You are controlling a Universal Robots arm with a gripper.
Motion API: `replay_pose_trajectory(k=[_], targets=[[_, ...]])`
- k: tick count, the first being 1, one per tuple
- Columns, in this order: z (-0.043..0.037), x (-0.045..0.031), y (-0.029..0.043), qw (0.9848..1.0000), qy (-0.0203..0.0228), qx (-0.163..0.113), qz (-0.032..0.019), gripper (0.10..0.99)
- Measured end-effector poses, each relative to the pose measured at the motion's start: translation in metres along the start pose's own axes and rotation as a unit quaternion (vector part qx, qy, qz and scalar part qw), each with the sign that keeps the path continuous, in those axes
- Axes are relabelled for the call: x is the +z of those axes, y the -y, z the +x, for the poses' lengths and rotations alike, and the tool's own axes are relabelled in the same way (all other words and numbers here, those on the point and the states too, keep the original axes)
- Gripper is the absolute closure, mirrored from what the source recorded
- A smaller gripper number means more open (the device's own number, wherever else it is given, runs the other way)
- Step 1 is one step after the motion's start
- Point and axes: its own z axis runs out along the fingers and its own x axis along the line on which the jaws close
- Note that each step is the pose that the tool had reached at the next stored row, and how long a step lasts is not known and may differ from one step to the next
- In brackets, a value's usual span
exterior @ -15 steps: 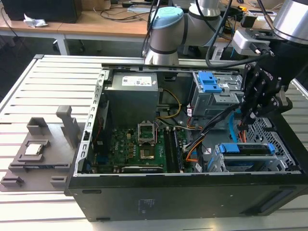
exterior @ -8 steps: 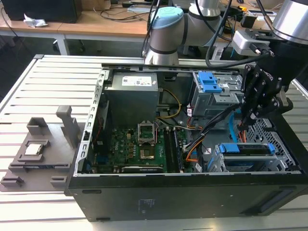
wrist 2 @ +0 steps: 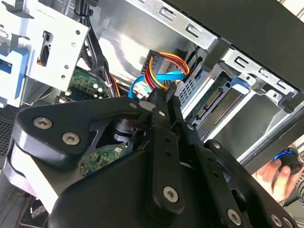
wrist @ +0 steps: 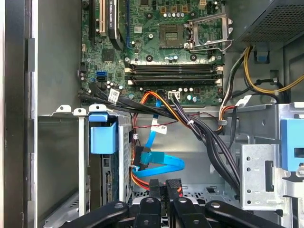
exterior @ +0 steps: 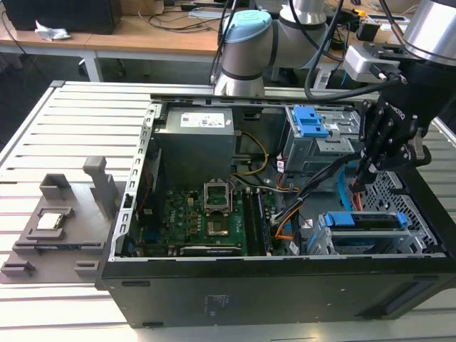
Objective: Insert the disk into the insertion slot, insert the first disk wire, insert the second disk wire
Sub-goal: 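Insert the first disk wire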
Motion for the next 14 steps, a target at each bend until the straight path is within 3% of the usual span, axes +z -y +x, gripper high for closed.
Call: replay_pose_trajectory(k=[2,8,14], targets=[[0.0081,0.0006,0.0002,1.0000,0.0000,0.000,0.0000,0.918],[0.0487,0.0047,0.0021,1.0000,0.0001,0.000,-0.0001,0.918],[0.0492,0.0138,0.0103,1.0000,0.0001,0.000,-0.0005,0.918]])
